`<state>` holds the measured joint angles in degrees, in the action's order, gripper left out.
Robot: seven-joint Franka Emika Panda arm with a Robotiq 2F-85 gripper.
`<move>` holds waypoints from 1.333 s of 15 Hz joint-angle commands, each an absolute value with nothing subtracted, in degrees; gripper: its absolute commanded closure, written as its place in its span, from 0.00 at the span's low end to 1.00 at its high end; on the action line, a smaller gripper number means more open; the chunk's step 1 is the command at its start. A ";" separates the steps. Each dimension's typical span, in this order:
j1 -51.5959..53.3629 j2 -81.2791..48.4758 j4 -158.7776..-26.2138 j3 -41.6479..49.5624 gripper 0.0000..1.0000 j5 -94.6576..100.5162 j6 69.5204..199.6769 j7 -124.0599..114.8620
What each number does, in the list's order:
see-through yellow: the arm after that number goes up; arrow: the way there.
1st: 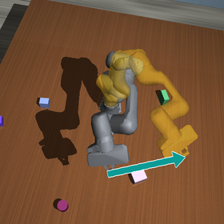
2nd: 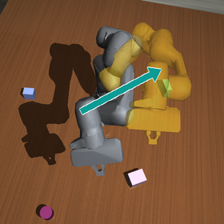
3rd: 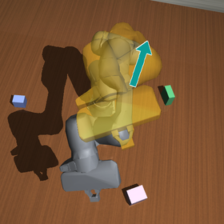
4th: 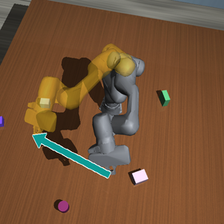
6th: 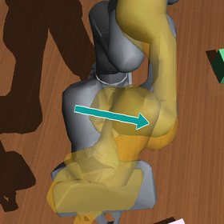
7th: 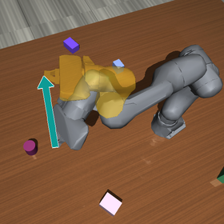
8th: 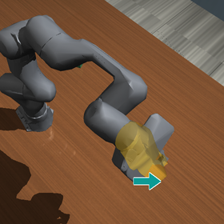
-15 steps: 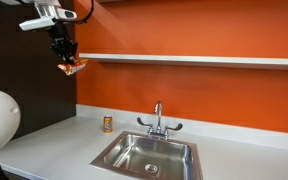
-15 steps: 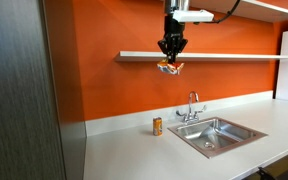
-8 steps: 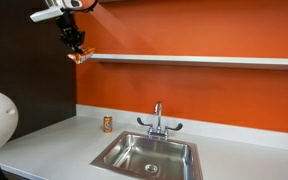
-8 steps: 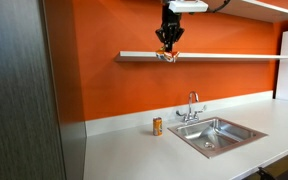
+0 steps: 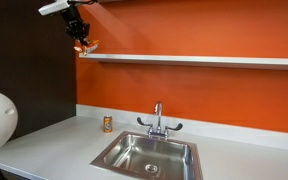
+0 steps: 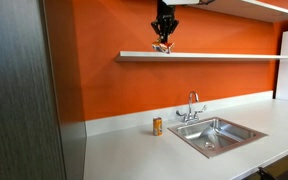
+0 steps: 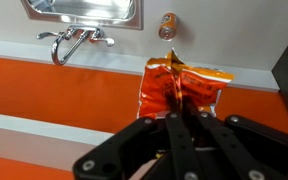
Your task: Move the snack packet to the left side of the first shelf
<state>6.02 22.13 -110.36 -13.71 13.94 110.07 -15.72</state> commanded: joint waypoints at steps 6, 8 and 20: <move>5.24 12.81 -95.94 -14.40 0.98 18.04 104.73 -16.60; 5.33 10.59 -93.38 -14.15 0.98 18.64 104.70 -16.57; 6.78 -4.22 -78.53 -10.10 0.98 21.99 105.63 -14.92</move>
